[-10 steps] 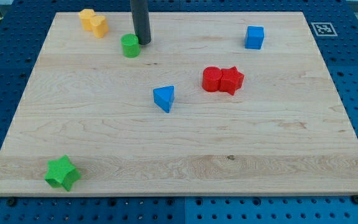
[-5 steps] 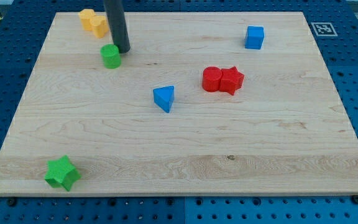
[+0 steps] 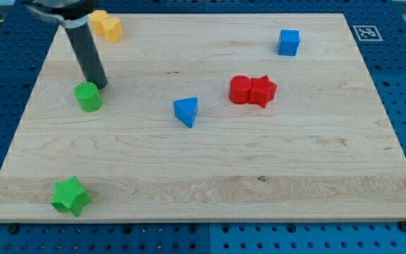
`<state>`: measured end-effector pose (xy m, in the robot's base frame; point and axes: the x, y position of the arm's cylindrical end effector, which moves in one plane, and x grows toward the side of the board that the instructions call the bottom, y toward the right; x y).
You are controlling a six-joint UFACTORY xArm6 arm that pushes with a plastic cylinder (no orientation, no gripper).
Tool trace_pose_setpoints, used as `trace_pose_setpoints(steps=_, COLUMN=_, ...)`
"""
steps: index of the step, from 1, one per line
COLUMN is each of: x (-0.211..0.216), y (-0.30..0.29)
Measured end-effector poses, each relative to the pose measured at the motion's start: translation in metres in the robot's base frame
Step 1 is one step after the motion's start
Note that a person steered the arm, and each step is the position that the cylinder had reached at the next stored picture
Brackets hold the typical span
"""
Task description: Move the green circle above the green star
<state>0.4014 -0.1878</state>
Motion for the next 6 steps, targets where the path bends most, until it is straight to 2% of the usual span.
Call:
trace_pose_setpoints(steps=2, x=0.048, y=-0.011)
trace_pose_setpoints(steps=4, x=0.067, y=-0.046)
trace_pose_setpoints(steps=6, x=0.120, y=-0.029)
